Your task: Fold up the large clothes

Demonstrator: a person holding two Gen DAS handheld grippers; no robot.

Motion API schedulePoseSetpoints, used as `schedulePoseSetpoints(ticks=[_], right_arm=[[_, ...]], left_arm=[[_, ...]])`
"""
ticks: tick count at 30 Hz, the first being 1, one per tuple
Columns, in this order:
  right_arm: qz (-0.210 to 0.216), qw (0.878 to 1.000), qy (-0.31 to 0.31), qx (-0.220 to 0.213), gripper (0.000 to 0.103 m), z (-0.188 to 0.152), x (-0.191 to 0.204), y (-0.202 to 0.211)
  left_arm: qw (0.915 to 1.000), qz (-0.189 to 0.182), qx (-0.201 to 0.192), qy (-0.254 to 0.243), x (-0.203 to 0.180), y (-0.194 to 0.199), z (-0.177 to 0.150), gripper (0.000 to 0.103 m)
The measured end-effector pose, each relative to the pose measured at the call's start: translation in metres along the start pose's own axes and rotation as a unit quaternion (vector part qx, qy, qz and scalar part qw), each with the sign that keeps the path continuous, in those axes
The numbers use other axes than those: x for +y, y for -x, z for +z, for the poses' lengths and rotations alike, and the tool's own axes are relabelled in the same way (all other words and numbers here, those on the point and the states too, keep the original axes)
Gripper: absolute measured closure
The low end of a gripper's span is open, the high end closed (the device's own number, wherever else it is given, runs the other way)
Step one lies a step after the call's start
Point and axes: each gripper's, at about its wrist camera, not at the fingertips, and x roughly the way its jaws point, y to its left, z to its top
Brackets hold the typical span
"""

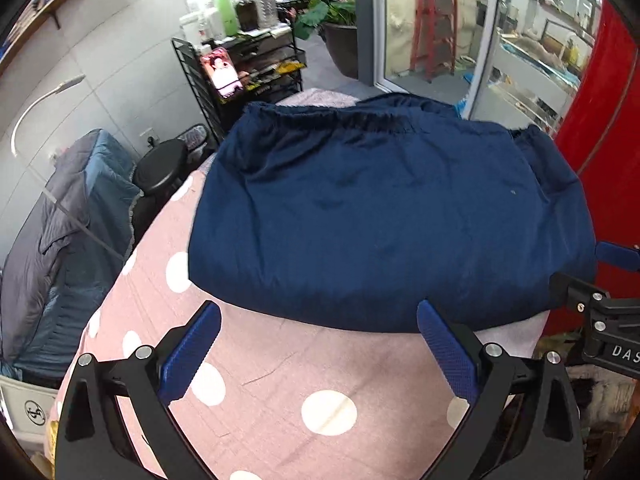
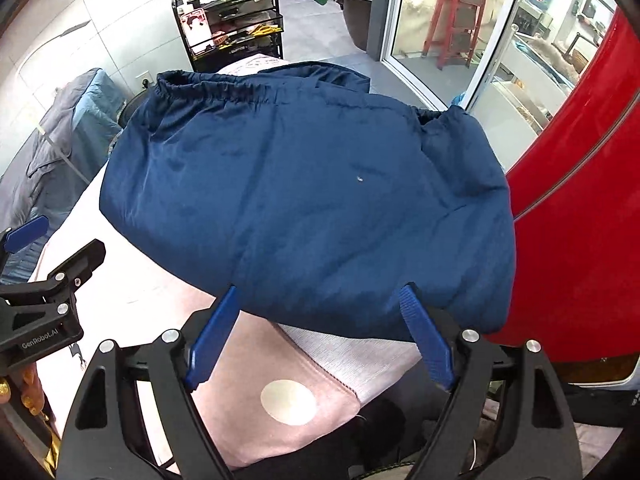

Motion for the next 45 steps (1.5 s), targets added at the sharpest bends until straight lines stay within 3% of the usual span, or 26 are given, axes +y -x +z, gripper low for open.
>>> schedulePoseSetpoints(ticks=[10, 17, 45], right_arm=[[-0.001, 1.0, -0.007, 0.025, 0.021, -0.007, -0.008, -0.017], [-0.001, 1.0, -0.007, 0.028, 0.021, -0.008, -0.011, -0.018], [-0.009, 1.0, 0.008, 0.028, 0.021, -0.008, -0.006, -0.016]], left_arm=[[0.9993, 0.015, 0.03, -0.016, -0.015, -0.013, 0.0, 0.006], [0.9989, 0.019, 0.043, 0.007, -0.008, -0.017, 0.0, 0.006], [0.9988, 0.021, 0.045, 0.001, -0.013, -0.017, 0.001, 0.006]])
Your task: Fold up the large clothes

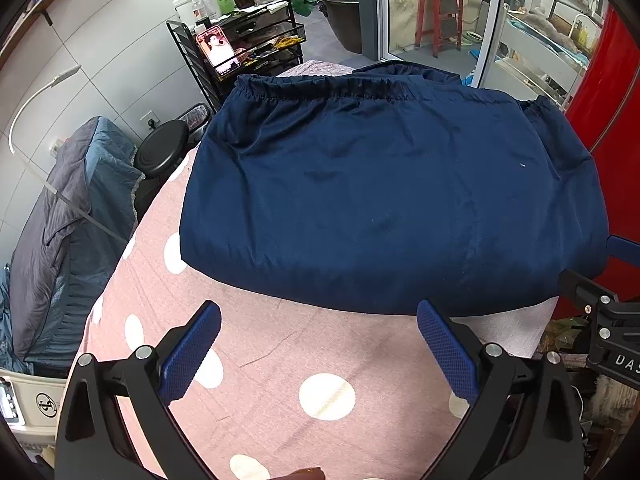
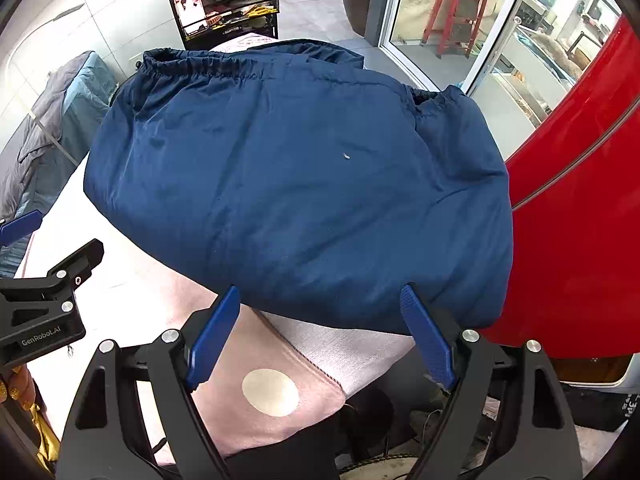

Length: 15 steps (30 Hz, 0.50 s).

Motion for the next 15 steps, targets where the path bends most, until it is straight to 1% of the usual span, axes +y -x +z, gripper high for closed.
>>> schedulePoseSetpoints(ticks=[15], right_arm=[[0.0, 1.0, 0.001, 0.0, 0.021, -0.0004, 0.0009, -0.0001]], left_arm=[[1.0, -0.001, 0.003, -0.001, 0.0013, -0.0016, -0.0012, 0.006]])
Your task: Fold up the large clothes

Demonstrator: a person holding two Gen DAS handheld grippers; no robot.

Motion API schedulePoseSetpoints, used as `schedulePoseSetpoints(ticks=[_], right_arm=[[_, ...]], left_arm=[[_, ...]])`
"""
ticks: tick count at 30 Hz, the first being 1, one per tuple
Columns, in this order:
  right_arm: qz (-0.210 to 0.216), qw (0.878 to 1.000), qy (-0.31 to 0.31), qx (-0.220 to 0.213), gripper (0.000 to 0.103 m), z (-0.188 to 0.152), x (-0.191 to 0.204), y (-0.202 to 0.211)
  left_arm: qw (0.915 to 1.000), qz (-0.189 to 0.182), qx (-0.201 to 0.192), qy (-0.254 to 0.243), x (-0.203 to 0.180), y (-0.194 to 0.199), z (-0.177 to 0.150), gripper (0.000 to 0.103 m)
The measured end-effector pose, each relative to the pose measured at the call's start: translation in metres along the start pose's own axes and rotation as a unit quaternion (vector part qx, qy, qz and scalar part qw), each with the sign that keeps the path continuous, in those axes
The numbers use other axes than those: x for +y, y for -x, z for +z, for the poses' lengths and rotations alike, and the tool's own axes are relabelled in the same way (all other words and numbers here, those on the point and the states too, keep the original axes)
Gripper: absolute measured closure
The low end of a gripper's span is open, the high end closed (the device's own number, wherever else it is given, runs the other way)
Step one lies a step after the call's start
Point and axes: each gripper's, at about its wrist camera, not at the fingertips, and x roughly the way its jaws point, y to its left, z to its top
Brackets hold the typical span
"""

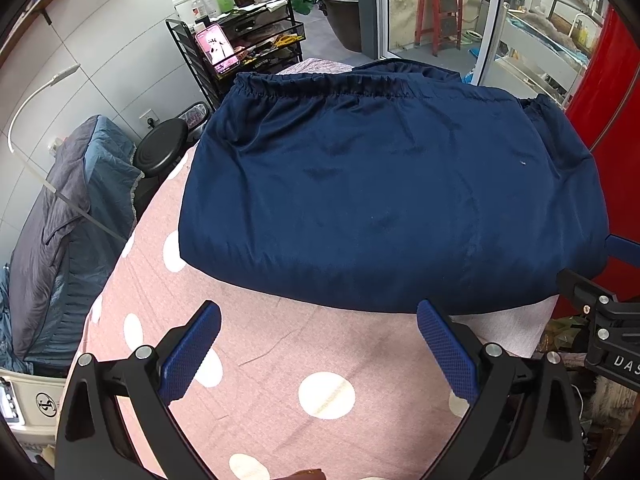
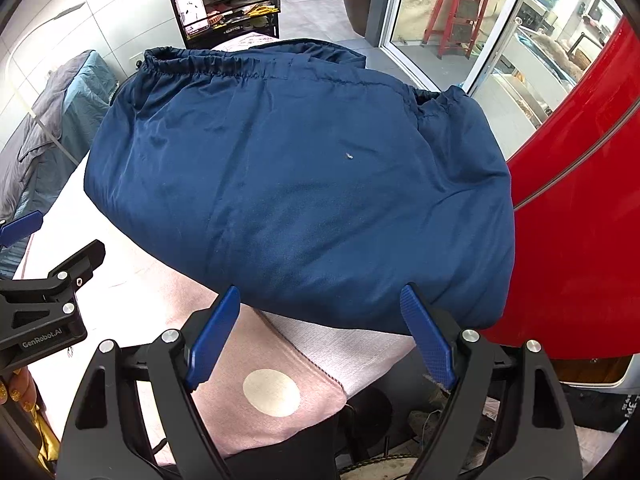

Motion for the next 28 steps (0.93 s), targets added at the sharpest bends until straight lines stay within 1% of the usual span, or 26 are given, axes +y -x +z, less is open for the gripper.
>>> schedulePoseSetpoints(ticks=[7, 11, 15, 23, 28], right_arm=[[0.0, 1.0, 0.003, 0.0, 0.021, 0.0005, 0.0014, -0.0013], [0.0, 1.0, 0.005, 0.0, 0.021, 0.0005, 0.0019, -0.0021], [-0.002, 1.0, 0.005, 0.001, 0.021, -0.0006, 0.0015, -0.0037], [-0.003, 1.0, 0.005, 0.001, 0.021, -0.0001, 0.0002, -0.0047], [-0.002, 1.0, 0.005, 0.001, 0.021, -0.0001, 0.0003, -0.0044]], left_arm=[[1.0, -0.003, 0.001, 0.001, -0.0008, -0.0005, 0.0004, 0.006], [0.9997, -0.022, 0.004, 0.013, 0.0009, -0.0014, -0.001, 0.006], [0.9999, -0.008, -0.003, 0.011, 0.0, -0.0002, -0.0028, 0.006], [1.0, -0.005, 0.005, -0.001, -0.0036, -0.0018, -0.0018, 0.006], [0.9999, -0.012, 0.009, 0.006, -0.0019, -0.0035, -0.0014, 0.006]])
